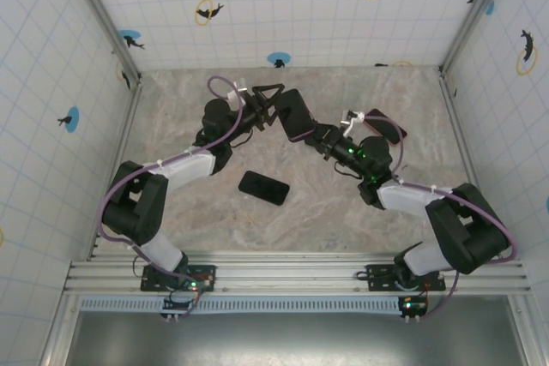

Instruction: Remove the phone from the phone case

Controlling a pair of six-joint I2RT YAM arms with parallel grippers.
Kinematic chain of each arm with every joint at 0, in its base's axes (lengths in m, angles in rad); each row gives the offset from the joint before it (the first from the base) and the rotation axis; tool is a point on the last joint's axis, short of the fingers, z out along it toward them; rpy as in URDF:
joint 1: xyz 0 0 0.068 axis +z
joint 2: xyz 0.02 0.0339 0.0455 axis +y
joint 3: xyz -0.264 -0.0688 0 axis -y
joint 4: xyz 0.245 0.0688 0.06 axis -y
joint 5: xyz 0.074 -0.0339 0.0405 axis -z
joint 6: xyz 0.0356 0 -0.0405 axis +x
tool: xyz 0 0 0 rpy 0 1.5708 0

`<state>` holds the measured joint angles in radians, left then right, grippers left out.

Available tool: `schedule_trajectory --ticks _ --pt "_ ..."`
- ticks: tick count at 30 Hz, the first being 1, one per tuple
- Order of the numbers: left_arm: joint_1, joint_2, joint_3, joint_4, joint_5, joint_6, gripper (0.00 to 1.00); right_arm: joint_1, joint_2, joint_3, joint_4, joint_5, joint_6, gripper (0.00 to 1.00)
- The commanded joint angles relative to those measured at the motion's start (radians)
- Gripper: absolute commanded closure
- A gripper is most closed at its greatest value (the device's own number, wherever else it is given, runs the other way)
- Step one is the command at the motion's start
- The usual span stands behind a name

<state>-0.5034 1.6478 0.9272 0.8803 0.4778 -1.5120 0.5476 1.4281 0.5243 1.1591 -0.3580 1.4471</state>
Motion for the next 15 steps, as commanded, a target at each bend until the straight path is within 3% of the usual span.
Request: schedule_trajectory --ticks 1,5,15 --pt "-0.005 -0.002 0.023 -0.037 -0.002 0.026 0.24 -0.010 -0.008 -0.006 0.139 0.056 -0.009 1.00" --pt "-0.012 -0.023 -0.048 0.057 -0.018 -0.054 0.23 -0.017 -0.016 -0.008 0.136 0.113 -0.050 1.00" --pt "-0.098 -0.187 -0.177 0.006 -0.127 -0.049 0.25 -0.014 0.024 0.006 0.197 0.314 -0.121 1.00"
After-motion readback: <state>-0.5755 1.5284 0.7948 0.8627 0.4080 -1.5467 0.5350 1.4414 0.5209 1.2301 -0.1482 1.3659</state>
